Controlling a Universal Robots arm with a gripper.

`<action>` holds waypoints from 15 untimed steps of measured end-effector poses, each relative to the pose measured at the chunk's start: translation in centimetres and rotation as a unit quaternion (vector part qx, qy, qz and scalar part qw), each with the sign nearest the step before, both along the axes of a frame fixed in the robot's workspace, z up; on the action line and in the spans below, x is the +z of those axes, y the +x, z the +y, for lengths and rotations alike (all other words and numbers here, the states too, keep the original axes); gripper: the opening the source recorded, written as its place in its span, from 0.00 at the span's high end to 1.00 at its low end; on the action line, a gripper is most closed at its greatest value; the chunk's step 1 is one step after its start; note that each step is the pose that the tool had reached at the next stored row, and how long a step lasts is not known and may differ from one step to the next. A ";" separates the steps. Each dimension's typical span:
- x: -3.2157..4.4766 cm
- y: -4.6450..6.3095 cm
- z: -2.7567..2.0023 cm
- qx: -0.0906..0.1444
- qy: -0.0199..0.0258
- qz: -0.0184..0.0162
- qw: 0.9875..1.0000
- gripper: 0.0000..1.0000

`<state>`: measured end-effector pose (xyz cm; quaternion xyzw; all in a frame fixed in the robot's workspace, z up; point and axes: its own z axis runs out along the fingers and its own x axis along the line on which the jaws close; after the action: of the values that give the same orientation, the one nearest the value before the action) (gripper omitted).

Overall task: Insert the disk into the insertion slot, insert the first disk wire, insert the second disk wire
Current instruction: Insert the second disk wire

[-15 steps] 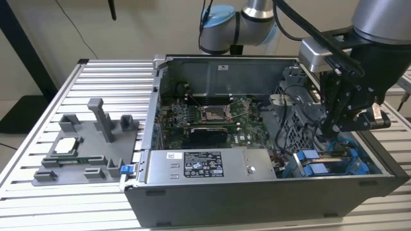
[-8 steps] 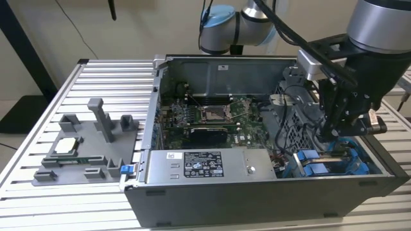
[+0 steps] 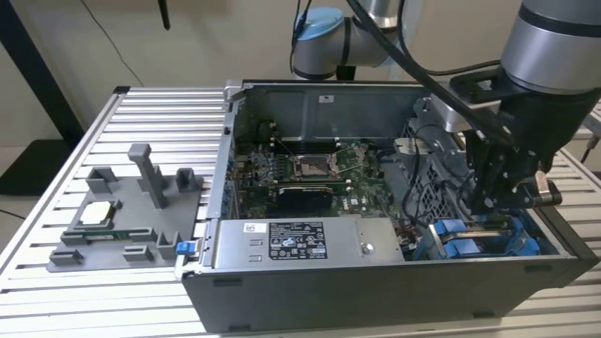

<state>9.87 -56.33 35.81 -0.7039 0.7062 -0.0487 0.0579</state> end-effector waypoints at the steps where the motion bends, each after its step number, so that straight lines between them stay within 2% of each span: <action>1: -0.13 0.0 -0.05 0.000 0.000 -0.002 1.000 1.00; 3: -0.36 0.0 -0.14 0.000 0.000 -0.005 1.000 1.00; 9: -0.83 0.0 -0.20 0.000 0.000 -0.017 1.000 1.00; 13: -1.08 0.1 -0.20 0.000 0.001 -0.023 1.000 1.00; 15: -1.16 0.2 -0.20 0.000 0.001 -0.024 1.000 1.00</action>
<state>10.04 -56.53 34.65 -0.7025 0.7047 -0.0649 0.0749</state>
